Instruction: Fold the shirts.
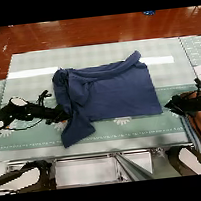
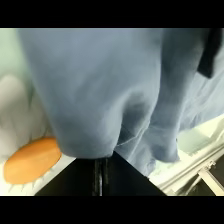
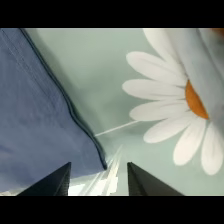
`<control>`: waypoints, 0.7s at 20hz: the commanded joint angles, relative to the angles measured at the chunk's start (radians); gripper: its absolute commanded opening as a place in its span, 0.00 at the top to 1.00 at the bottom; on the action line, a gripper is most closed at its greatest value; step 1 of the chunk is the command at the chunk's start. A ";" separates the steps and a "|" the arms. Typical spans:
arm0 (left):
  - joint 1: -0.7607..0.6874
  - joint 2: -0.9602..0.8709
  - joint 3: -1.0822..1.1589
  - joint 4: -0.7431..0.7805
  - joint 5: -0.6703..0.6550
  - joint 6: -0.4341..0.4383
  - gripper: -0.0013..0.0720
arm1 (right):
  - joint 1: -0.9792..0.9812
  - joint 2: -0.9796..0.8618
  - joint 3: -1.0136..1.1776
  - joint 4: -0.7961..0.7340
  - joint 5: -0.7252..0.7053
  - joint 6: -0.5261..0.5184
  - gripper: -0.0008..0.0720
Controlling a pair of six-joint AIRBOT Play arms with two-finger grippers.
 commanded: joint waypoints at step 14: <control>0.001 -0.005 0.098 0.006 -0.023 0.033 0.95 | 0.288 -0.288 0.055 0.397 -0.201 -0.154 0.97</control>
